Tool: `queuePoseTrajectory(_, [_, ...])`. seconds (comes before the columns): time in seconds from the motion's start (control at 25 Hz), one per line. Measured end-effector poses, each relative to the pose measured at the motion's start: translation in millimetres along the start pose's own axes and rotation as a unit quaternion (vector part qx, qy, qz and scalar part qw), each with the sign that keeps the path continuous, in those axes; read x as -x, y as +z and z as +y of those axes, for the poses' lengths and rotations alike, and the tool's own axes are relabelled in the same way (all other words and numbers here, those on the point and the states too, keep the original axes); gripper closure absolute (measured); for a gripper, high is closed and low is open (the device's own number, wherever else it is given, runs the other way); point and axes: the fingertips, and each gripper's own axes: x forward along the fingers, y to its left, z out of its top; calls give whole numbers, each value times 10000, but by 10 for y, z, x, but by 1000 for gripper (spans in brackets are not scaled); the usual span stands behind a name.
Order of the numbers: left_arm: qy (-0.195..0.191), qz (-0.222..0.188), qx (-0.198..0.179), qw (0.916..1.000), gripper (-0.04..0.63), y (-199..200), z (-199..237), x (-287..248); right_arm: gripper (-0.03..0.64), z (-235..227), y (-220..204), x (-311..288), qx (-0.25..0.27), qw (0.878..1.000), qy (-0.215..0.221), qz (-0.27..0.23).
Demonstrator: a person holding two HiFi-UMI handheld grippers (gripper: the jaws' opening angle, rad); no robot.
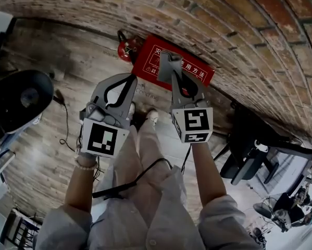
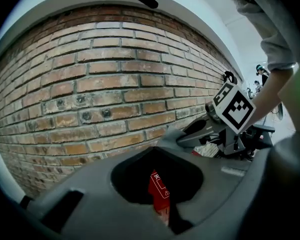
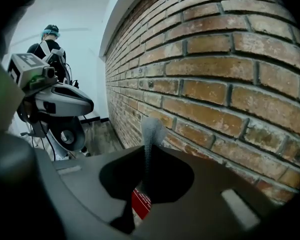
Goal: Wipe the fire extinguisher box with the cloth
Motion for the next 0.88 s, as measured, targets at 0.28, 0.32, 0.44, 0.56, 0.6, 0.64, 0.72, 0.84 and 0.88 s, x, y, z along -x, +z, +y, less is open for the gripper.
queuePoseTrajectory(0.28, [150,85,161,9997,598,-290,240,-165,592,37,-119,-558,-126,9998,103,103])
queuePoseTrajectory(0.32, [204,114,217,9995,598,-332,288,-178,592,45,-132,-636,-163,9997,105,114])
queuePoseTrajectory(0.44, [318,182,282,9989,598,-443,394,-225,592,64,-222,-860,-198,9996,106,182])
queuePoseTrajectory(0.56, [367,227,313,9986,598,-545,441,-257,592,92,-326,-1063,-183,9994,135,254])
queuePoseTrajectory(0.6, [375,241,330,9985,598,-579,449,-264,592,102,-360,-1123,-185,9993,145,281])
queuePoseTrajectory(0.64, [386,255,352,9983,598,-615,457,-267,592,113,-396,-1183,-190,9992,158,310])
queuePoseTrajectory(0.72, [406,300,408,9979,598,-694,476,-274,592,131,-472,-1308,-192,9990,184,366])
queuePoseTrajectory(0.84, [396,352,425,9977,598,-787,485,-273,592,138,-580,-1465,-120,9986,202,472])
queuePoseTrajectory(0.88, [405,364,434,9976,598,-811,487,-264,592,146,-618,-1513,-93,9984,216,520])
